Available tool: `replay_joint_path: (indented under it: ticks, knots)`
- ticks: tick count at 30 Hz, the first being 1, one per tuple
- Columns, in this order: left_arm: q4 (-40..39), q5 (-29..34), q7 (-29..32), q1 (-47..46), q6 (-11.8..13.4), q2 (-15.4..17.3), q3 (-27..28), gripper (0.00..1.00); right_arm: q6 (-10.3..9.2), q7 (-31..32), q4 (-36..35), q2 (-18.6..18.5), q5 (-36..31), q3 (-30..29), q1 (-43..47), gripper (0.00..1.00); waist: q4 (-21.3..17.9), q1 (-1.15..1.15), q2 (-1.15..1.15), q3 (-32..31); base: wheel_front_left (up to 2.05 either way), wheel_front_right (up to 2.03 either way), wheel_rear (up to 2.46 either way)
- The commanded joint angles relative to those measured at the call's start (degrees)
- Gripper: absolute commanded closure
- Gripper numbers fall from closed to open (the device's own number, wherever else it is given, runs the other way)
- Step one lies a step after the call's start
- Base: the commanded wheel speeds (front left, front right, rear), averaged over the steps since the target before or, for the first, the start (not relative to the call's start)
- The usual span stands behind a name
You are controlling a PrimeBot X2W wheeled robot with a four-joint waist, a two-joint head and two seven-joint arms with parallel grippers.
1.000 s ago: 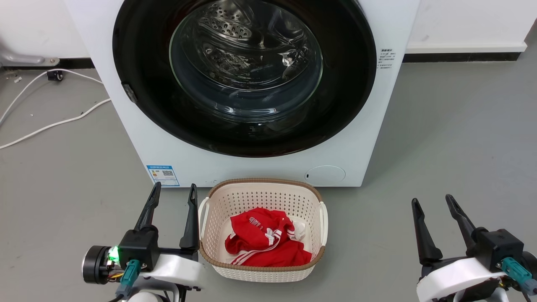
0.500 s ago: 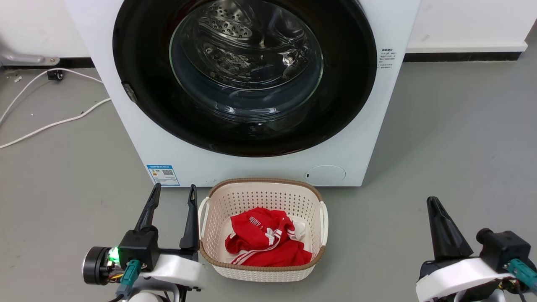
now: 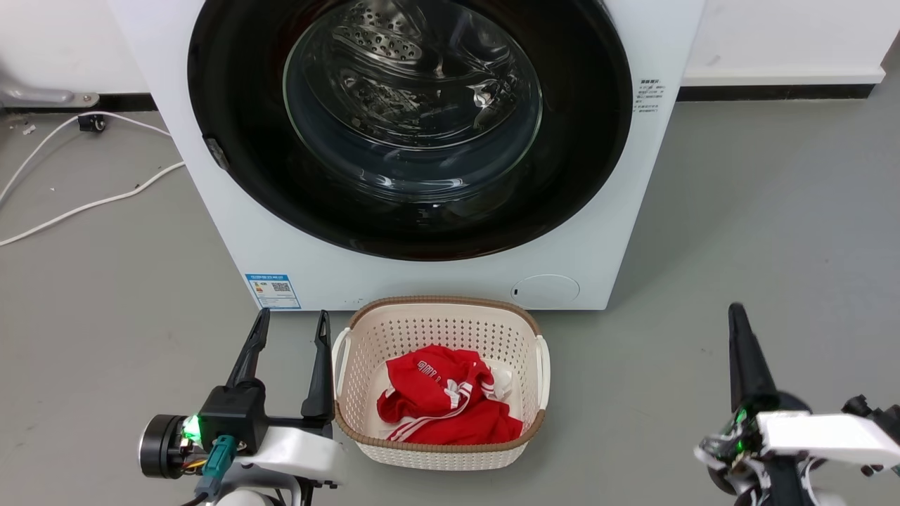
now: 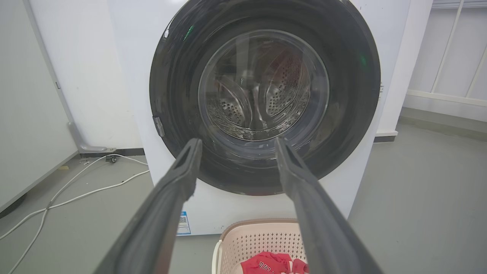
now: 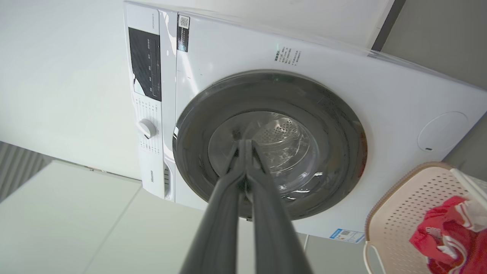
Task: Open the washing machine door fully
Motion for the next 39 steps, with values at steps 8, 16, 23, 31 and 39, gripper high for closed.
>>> replay_joint_path:
  ticks: [8,16,23,31,39]
  knots:
    - [-0.55,-0.13,-0.15,-1.4,-0.07,-0.13,0.28,0.0,0.0,4.54,5.85,-3.36,17.47,-3.85,-11.96,1.0,-0.65,0.0,0.0,1.8,0.0,0.0,0.0]
    - [-1.16,-0.18,-0.15,-3.52,-0.18,-0.24,0.37,0.0,0.0,10.74,20.36,-10.3,22.44,-1.95,-31.25,1.0,-0.39,0.0,0.0,5.05,0.0,0.0,0.0]
    - [-2.38,-0.12,-0.15,-6.14,-0.08,-0.34,0.2,0.0,0.0,17.48,35.62,-16.06,21.47,4.76,-49.84,1.0,0.58,0.0,0.0,9.76,0.0,0.0,0.0]
    - [-4.36,0.17,-0.15,-10.52,-0.23,-0.4,-0.1,0.0,0.0,24.66,51.4,-18.48,16.81,12.37,-70.74,1.0,1.97,0.0,0.0,17.75,0.0,0.0,0.0]
    - [-4.99,0.0,-0.15,-13.66,-0.24,-0.48,-1.08,0.0,0.0,30.77,60.87,-17.31,11.86,18.4,-82.13,1.0,3.65,0.0,0.0,21.75,0.0,0.0,0.0]
